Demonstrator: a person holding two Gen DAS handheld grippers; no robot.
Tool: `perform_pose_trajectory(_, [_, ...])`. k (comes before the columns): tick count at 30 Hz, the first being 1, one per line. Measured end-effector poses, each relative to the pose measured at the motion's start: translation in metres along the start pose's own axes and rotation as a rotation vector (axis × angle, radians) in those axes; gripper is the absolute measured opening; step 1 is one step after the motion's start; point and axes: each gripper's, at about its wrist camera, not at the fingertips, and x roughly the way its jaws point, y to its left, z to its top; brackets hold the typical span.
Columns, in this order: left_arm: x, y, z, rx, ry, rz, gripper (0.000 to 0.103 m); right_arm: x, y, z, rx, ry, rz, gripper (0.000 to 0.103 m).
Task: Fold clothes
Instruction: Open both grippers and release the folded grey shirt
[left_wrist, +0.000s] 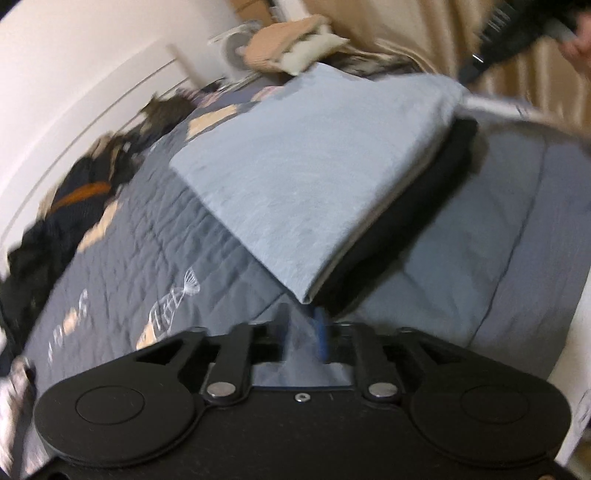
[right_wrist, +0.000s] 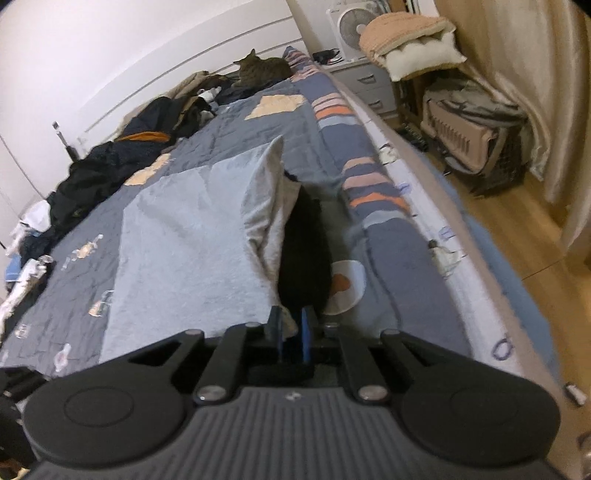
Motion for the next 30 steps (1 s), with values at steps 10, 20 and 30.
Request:
perform_pose_trajectory(10, [-0.035, 0.027, 0.010, -0.296, -0.064, -0.068, 0.048, -0.015, 0.002, 0.023, -0.013, -0.041, -0.002, 0.026])
perform_pose_trajectory(20, [-0.034, 0.043, 0.024, -0.502, -0.120, -0.167, 0.052, 0.016, 0.011, 0.089, -0.062, -0.078, 0.061, 0.039])
perform_pose_trajectory(30, [0.009, 0.063, 0.080, -0.647, -0.252, -0.223, 0.058, 0.071, 0.012, 0.132, -0.068, -0.068, 0.063, 0.040])
